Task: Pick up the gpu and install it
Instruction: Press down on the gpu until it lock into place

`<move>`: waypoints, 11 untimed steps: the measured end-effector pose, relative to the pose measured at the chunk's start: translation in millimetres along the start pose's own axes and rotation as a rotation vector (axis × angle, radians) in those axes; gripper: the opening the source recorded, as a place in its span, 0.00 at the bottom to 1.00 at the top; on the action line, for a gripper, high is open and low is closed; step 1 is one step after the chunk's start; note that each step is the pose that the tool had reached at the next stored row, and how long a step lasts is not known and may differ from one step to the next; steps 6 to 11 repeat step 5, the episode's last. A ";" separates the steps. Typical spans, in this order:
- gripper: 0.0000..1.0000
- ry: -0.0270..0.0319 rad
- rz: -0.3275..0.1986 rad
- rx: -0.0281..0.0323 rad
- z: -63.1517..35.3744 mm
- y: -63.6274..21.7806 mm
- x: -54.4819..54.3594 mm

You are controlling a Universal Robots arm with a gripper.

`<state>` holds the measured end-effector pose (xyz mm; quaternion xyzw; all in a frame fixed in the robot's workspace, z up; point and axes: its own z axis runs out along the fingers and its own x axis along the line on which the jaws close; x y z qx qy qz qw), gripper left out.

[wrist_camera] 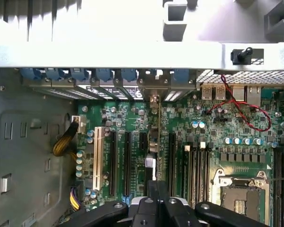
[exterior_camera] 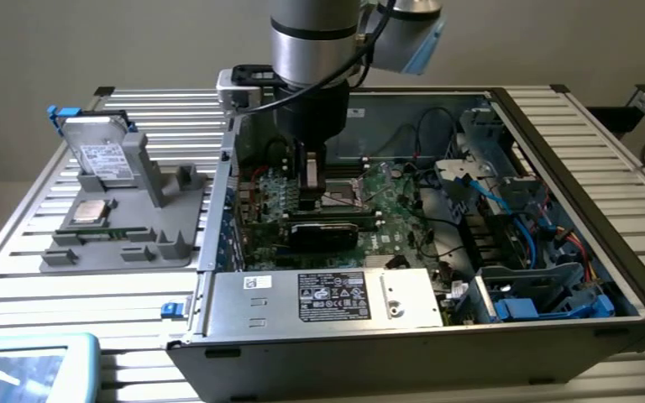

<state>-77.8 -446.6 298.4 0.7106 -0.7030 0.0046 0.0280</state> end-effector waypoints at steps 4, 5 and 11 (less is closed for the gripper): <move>0.11 -0.0002 -0.001 0.0001 0.0 0.0 0.0; 0.11 -0.0003 -0.001 0.0000 0.0 0.0 0.0; 0.11 -0.0003 -0.001 0.0000 0.0 0.0 0.0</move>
